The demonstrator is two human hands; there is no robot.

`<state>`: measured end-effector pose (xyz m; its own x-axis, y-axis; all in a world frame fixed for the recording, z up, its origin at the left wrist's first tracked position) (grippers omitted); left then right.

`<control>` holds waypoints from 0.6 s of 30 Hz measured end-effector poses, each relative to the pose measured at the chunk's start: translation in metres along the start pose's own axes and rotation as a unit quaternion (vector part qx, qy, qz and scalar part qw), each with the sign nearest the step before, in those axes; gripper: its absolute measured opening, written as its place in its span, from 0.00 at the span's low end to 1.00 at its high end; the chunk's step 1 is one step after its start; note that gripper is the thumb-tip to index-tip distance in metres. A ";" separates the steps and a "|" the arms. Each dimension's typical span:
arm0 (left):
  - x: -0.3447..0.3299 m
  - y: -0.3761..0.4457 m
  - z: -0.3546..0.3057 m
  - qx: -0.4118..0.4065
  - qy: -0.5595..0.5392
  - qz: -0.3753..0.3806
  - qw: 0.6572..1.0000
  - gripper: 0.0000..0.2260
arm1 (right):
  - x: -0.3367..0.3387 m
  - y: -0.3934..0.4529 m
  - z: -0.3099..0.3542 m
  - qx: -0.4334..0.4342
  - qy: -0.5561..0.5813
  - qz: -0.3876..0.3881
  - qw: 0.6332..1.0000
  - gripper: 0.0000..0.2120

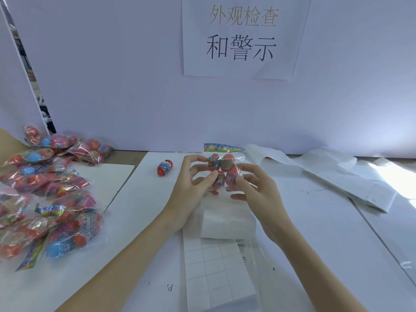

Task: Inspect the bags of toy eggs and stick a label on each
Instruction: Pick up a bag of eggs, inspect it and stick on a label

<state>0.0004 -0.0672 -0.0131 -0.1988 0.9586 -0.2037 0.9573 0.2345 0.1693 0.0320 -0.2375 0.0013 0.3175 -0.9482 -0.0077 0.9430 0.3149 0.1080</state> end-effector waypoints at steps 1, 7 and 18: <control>0.000 0.000 0.002 0.003 0.002 -0.001 1.000 0.14 | -0.001 -0.001 -0.001 -0.003 0.004 -0.006 1.000 0.06; -0.003 -0.002 -0.002 -0.002 0.036 0.032 0.999 0.22 | 0.000 0.000 -0.002 -0.038 0.055 -0.035 0.997 0.05; -0.001 -0.002 -0.002 0.001 0.059 0.026 0.998 0.16 | 0.000 0.000 -0.003 -0.051 0.051 0.012 0.997 0.14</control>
<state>-0.0019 -0.0682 -0.0116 -0.1719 0.9818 -0.0802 0.9672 0.1837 0.1756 0.0323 -0.2378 -0.0022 0.3439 -0.9328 -0.1076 0.9386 0.3450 0.0082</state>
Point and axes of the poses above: each hand's wrist, its own y-axis towards the middle knuckle, its own x-axis out of the back of the hand, z = x × y, the point moved 2 cm from there along y, towards the middle knuckle, and after that the axes turned 2 degrees about z, right-handed, at the moved point
